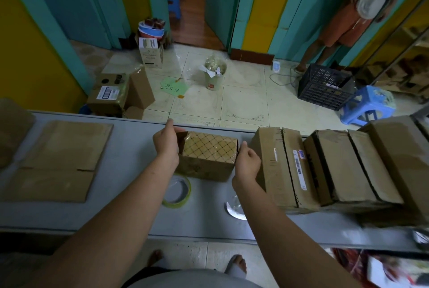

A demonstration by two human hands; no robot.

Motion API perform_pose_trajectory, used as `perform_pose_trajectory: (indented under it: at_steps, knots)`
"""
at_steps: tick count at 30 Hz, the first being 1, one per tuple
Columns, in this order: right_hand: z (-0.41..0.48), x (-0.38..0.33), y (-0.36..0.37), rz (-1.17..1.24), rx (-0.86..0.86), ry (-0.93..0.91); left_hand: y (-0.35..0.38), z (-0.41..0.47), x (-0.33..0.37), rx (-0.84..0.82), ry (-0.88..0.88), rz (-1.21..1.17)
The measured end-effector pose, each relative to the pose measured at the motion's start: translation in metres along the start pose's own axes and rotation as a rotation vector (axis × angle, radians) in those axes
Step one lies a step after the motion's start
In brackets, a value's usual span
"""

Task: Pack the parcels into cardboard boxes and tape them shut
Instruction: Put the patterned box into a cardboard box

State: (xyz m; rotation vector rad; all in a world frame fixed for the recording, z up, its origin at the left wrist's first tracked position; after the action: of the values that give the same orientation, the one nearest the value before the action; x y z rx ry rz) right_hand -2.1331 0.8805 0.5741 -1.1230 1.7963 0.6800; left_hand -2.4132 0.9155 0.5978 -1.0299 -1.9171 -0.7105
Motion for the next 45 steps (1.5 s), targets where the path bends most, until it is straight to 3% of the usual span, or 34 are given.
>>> perform_pose_trajectory:
  at_steps: [7, 12, 16, 22, 30, 35, 39, 45]
  knots:
    - [-0.005, -0.011, 0.013, -0.205, -0.175, -0.23, -0.006, 0.002, 0.001, -0.107, 0.155, -0.077]
    - [-0.012, -0.019, 0.015, -0.315, -0.235, -0.318, -0.008, -0.006, -0.008, -0.077, 0.299, 0.103]
    - [-0.006, -0.017, 0.015, -0.317, -0.243, -0.325, -0.002, 0.007, -0.013, -0.154, 0.207, 0.153]
    - [0.006, -0.012, 0.007, -0.252, -0.224, -0.301, 0.017, 0.01, -0.013, -0.478, 0.101, 0.035]
    - [0.002, -0.009, 0.014, -0.229, -0.263, -0.314, 0.01, 0.006, -0.002, -0.384, 0.153, 0.274]
    - [0.003, -0.009, 0.012, -0.237, -0.243, -0.316, 0.009, -0.007, -0.015, -0.185, 0.181, 0.095]
    - [-0.001, -0.011, 0.004, -0.253, -0.216, -0.341, 0.006, -0.006, -0.027, -0.083, 0.016, -0.059]
    - [-0.006, -0.007, -0.01, -0.228, -0.141, -0.362, 0.022, -0.003, -0.019, -0.139, 0.005, 0.031]
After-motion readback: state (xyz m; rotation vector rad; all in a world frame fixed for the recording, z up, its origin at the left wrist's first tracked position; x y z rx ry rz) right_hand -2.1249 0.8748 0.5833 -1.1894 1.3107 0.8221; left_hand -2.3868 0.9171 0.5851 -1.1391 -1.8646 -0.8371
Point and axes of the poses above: each hand's wrist, its own z-axis towards the middle knuckle, its own y-axis out of the palm, x = y × z, the point moved 10 cm from there along z, towards the middle knuckle, and after that the axes turned 8 degrees about -x, right-handed, at the moved point
